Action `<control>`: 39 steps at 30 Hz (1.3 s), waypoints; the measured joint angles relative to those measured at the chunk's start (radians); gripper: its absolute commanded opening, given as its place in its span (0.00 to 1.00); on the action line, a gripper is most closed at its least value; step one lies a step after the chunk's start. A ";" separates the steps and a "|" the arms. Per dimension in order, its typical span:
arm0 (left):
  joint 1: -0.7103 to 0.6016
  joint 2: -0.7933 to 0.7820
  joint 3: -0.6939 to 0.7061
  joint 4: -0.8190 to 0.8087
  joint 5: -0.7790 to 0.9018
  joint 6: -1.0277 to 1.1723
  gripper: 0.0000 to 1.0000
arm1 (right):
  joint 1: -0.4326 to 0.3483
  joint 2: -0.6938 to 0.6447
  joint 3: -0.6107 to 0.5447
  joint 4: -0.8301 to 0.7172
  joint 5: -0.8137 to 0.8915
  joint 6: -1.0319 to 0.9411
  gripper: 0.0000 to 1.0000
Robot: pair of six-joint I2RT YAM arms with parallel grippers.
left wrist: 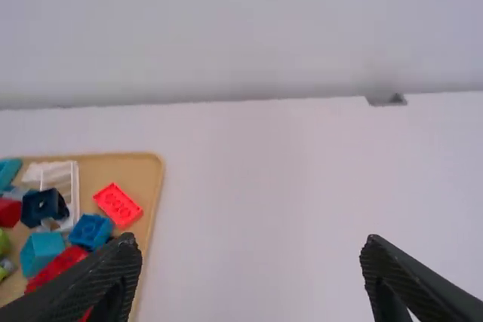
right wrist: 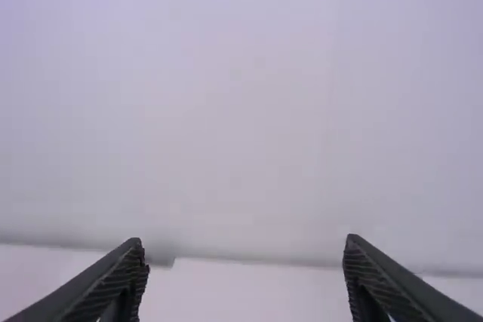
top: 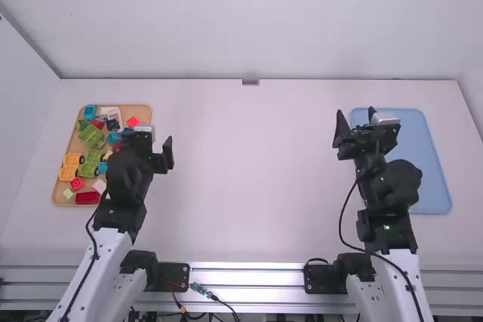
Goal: Assemble lego blocks to make yellow taxi
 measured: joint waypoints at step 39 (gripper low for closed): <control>0.088 0.422 0.414 -0.433 -0.249 -0.154 0.99 | 0.092 0.551 0.359 -0.525 0.002 -0.034 0.99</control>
